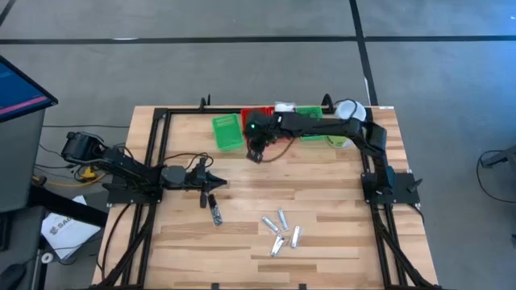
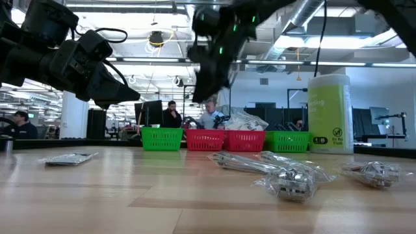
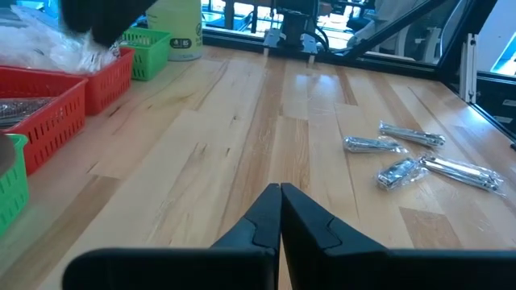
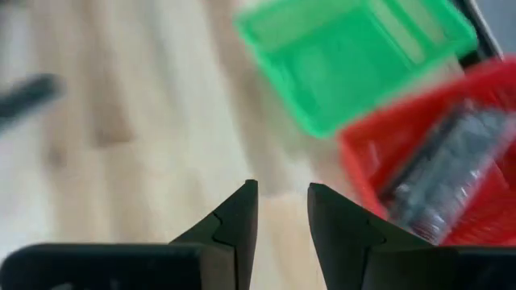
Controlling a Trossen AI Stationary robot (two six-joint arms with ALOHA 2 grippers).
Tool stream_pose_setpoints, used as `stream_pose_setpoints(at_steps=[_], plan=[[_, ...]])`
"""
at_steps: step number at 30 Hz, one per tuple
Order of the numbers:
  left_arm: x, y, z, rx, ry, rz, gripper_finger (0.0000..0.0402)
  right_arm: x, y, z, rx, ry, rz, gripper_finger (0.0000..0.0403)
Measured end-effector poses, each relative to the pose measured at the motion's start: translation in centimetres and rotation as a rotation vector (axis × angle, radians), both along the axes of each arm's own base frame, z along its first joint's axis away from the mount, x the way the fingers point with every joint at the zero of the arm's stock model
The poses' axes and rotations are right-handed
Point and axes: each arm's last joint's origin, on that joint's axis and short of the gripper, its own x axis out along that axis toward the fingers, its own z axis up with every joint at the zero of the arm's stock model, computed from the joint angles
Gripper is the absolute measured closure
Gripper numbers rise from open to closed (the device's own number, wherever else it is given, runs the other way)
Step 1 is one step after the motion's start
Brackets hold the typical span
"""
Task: Pick & Place Travel size toiletries
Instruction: Put the silver nail cutter into the left green bin
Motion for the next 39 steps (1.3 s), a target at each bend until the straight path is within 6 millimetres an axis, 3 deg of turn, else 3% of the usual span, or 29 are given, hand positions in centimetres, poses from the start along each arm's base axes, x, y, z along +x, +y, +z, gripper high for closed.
stream_pose_setpoints(at_steps=[4,7,13,18,26,31,39], plan=[[0.0,0.0,0.0,0.000,0.000,0.000,0.0400,-0.4,4.5,2.5,-0.006,-0.028,0.102,0.0300],[0.0,0.0,0.0,-0.015,-0.002,0.003,0.0400,-1.5,8.4,3.3,-0.006,-0.044,0.189,0.0300],[0.0,0.0,0.0,-0.029,-0.002,0.006,0.0400,-5.5,16.2,2.3,0.056,-0.086,0.297,0.0300],[0.0,0.0,0.0,-0.030,-0.002,0.004,0.0400,-9.6,20.6,0.5,0.068,-0.177,0.231,0.0301],[0.0,0.0,0.1,-0.032,-0.016,0.003,0.0400,-13.8,23.7,-4.5,0.047,-0.239,-0.035,0.0301],[0.0,0.0,0.1,-0.032,-0.019,0.003,0.0400,-14.0,24.8,-6.8,0.052,-0.259,-0.147,0.0301],[0.1,0.0,0.3,-0.033,-0.035,0.004,0.0400,-13.6,24.9,-9.7,0.064,-0.182,-0.217,0.0300]])
